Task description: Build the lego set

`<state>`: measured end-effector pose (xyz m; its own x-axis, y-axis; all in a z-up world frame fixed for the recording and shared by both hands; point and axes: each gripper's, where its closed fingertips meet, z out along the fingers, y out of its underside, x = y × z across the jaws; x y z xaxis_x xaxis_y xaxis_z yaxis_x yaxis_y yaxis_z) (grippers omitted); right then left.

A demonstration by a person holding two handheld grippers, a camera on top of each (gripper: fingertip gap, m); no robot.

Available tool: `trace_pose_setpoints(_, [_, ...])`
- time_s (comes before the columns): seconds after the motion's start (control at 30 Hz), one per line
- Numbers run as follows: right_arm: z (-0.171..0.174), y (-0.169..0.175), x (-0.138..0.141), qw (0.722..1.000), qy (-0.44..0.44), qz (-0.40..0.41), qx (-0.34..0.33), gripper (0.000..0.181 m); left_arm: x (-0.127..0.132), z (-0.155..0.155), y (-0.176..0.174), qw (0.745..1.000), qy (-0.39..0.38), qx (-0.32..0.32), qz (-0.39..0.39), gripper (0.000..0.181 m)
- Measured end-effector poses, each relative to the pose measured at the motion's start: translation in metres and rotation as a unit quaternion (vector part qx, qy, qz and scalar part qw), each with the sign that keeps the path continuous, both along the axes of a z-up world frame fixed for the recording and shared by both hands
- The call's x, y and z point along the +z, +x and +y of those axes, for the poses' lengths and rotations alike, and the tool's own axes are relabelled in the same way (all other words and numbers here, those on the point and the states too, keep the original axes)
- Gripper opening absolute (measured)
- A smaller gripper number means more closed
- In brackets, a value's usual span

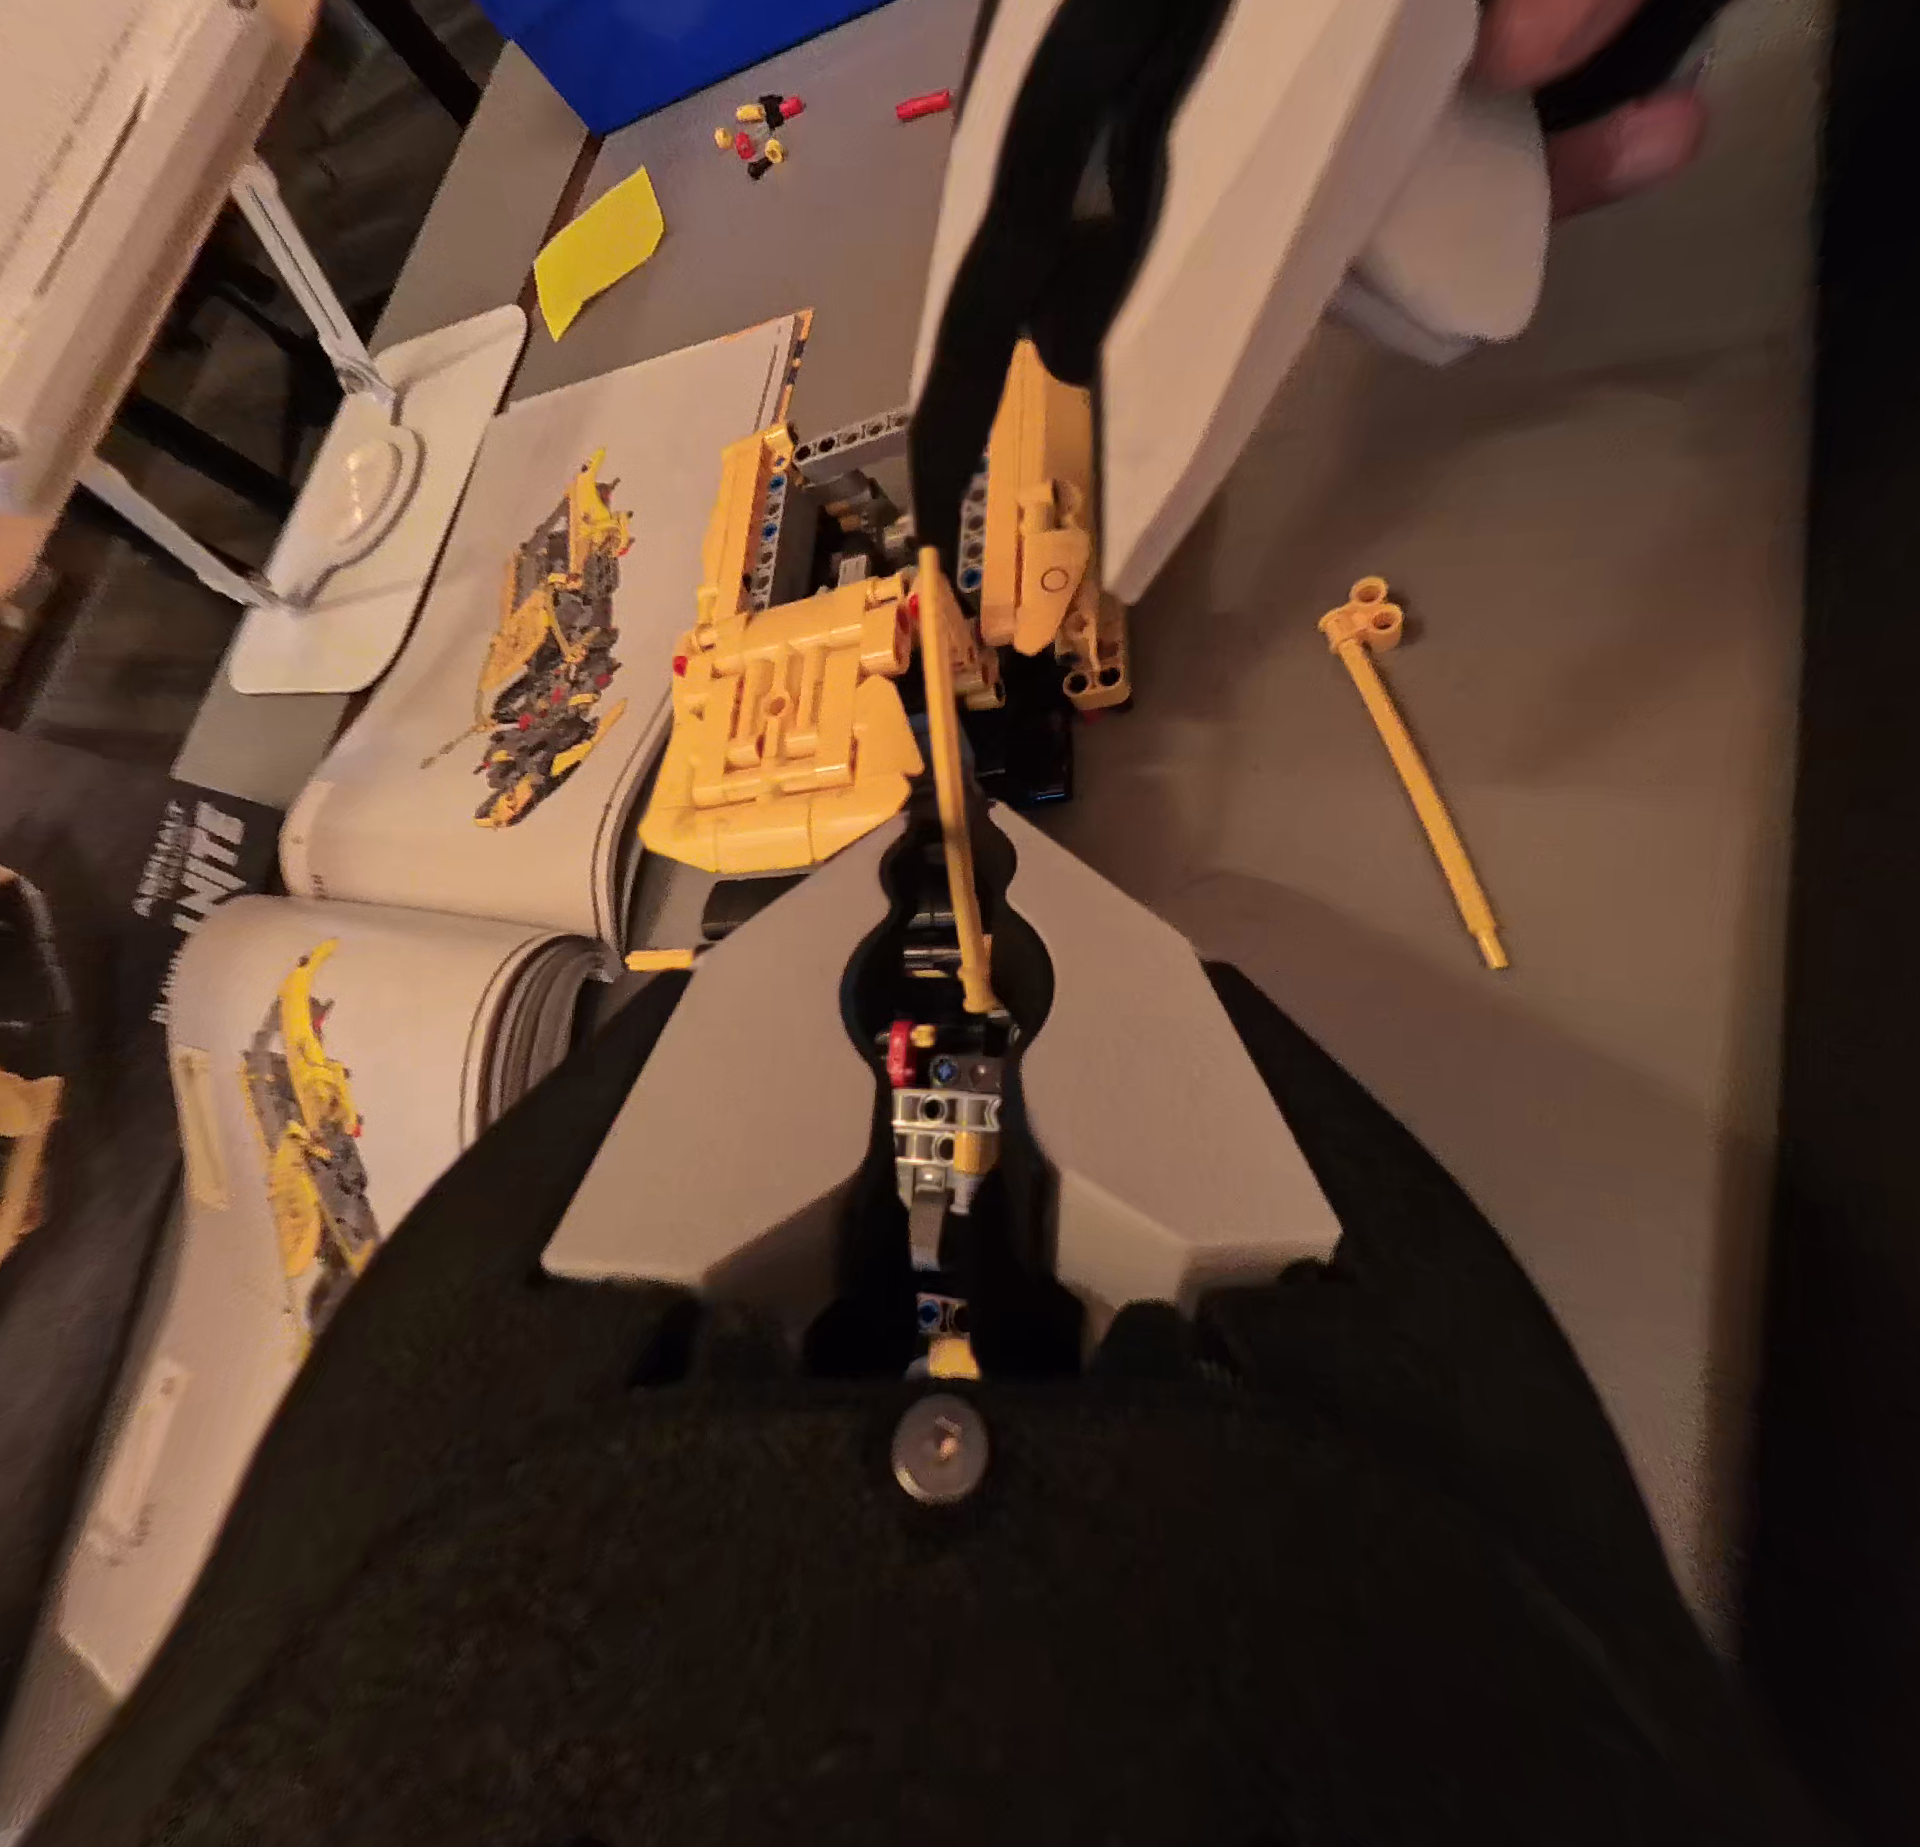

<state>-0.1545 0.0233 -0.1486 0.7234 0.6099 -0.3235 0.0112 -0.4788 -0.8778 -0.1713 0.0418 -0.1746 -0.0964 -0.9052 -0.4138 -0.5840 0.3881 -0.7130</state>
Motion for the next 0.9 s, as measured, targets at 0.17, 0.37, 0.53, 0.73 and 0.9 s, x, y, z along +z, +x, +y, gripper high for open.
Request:
trace_pose_setpoints(0.17, [0.001,-0.005,0.012,0.999,-0.003,0.042,0.013,0.051,0.016,-0.003,-0.004,0.999,0.040,0.001,-0.032,0.010])
trace_pose_setpoints(0.37, [-0.002,-0.010,0.020,0.997,-0.008,0.074,0.034,0.051,0.027,-0.005,0.010,0.990,0.125,-0.006,-0.064,0.019])
trace_pose_setpoints(0.53, [-0.002,-0.009,0.019,0.996,-0.012,0.086,0.034,0.051,0.027,-0.007,0.018,0.984,0.168,-0.018,-0.058,0.014])
trace_pose_setpoints(0.73, [-0.005,-0.018,0.009,0.994,-0.031,0.080,0.064,0.054,0.023,0.000,0.023,0.970,0.240,-0.017,-0.045,0.000])
trace_pose_setpoints(0.9, [-0.001,0.008,0.014,0.998,0.004,0.033,0.055,0.052,0.022,-0.004,0.018,0.974,0.220,-0.016,-0.041,0.000])
